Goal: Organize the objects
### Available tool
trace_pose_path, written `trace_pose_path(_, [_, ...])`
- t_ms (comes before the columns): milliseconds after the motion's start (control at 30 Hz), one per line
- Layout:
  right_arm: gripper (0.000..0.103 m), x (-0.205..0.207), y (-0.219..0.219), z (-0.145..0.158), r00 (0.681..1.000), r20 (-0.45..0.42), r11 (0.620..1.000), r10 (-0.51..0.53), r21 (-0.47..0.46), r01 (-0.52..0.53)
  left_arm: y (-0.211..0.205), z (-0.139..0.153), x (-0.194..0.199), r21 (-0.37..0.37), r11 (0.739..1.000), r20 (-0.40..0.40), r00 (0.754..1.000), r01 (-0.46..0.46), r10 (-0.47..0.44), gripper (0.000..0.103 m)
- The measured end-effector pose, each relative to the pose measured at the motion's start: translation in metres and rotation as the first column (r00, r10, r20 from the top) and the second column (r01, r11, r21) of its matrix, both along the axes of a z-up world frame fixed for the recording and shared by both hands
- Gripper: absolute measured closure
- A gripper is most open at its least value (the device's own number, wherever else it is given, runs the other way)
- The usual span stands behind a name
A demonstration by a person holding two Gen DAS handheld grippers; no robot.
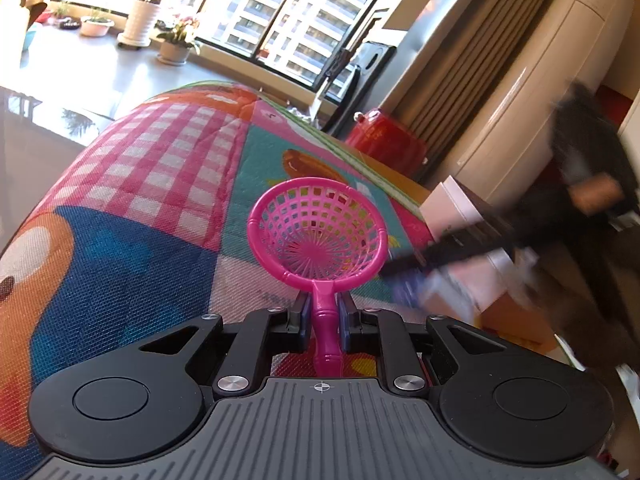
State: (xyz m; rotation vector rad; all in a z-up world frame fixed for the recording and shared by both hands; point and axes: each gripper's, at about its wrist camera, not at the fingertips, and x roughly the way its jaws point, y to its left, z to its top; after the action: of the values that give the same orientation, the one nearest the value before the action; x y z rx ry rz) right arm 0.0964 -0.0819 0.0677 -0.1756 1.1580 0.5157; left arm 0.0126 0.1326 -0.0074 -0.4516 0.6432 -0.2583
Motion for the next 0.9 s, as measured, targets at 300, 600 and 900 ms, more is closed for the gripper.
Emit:
trace_pose_path(300, [0.018,-0.115,-0.045,0.023,0.982,0.173,0.995,0.082,0.035,-0.089,-0.024,0.011,-0.003,0.150,0.989,0.006,1.000,0.005,-0.005,0.087])
trace_pose_path(600, [0.005,-0.189,-0.103,0.010,0.969,0.231,0.993,0.082,0.060,-0.098,-0.092,0.019,-0.029,0.227,0.963,-0.029,0.989,0.148,-0.145,0.086])
trace_pose_path(900, [0.000,-0.215,-0.150,0.008,0.913,0.389,0.993,-0.119,0.033,0.116,-0.129,0.024,-0.053,0.314,0.939,-0.026,0.990,0.143,-0.142,0.085])
